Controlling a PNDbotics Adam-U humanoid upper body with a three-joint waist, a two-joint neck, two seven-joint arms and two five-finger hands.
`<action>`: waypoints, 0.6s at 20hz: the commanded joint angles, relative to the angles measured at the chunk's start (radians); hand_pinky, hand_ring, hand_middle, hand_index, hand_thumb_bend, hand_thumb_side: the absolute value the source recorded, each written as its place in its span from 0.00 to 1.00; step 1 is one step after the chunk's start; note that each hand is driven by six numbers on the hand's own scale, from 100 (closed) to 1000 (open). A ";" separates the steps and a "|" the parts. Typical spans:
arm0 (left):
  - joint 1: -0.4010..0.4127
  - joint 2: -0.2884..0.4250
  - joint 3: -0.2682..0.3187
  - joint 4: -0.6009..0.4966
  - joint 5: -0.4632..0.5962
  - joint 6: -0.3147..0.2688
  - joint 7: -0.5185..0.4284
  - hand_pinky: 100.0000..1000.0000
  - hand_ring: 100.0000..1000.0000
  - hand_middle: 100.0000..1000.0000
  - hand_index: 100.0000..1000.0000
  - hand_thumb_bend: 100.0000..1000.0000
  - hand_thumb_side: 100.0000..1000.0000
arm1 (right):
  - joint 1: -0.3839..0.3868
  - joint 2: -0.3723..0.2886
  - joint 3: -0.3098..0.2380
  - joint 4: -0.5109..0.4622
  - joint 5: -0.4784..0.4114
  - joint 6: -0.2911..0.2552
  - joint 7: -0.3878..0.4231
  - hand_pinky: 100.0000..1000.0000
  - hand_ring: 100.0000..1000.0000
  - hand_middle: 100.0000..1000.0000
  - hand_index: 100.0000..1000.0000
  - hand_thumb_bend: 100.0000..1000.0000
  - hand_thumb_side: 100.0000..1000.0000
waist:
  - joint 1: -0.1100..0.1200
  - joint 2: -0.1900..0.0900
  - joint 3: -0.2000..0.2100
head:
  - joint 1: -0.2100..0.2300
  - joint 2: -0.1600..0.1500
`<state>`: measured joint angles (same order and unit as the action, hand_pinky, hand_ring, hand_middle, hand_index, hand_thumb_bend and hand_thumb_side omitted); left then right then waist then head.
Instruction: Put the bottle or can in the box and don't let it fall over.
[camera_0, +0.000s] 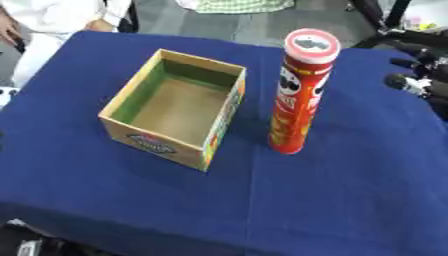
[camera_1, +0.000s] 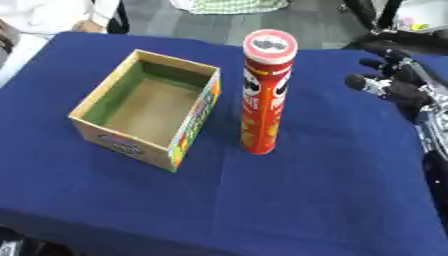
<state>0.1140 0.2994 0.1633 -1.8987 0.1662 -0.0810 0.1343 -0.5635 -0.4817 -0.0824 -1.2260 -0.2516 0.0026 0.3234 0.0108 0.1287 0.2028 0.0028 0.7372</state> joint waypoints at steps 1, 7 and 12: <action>-0.004 0.029 0.001 -0.012 0.001 -0.002 -0.004 0.96 0.90 0.90 0.91 0.01 0.71 | -0.017 -0.037 0.015 -0.034 0.001 0.005 0.016 0.87 0.96 1.00 0.84 0.85 0.17 | 0.000 -0.017 0.002 | 0.002 -0.006; -0.006 0.029 0.000 -0.012 0.000 -0.001 -0.006 0.96 0.90 0.90 0.91 0.01 0.71 | -0.019 -0.035 0.037 -0.044 -0.001 0.015 0.013 0.87 0.96 1.00 0.80 0.85 0.17 | -0.001 -0.013 0.002 | 0.005 -0.008; -0.007 0.029 -0.001 -0.012 0.001 -0.001 -0.007 0.96 0.90 0.90 0.91 0.01 0.71 | -0.030 -0.021 0.061 -0.058 0.007 0.020 0.016 0.87 0.96 1.00 0.82 0.85 0.18 | 0.000 -0.013 0.004 | 0.002 -0.011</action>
<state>0.1131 0.2995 0.1591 -1.8986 0.1669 -0.0799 0.1314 -0.5735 -0.4831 -0.0231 -1.2579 -0.2499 0.0216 0.3369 0.0102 0.1288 0.2052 0.0050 0.7357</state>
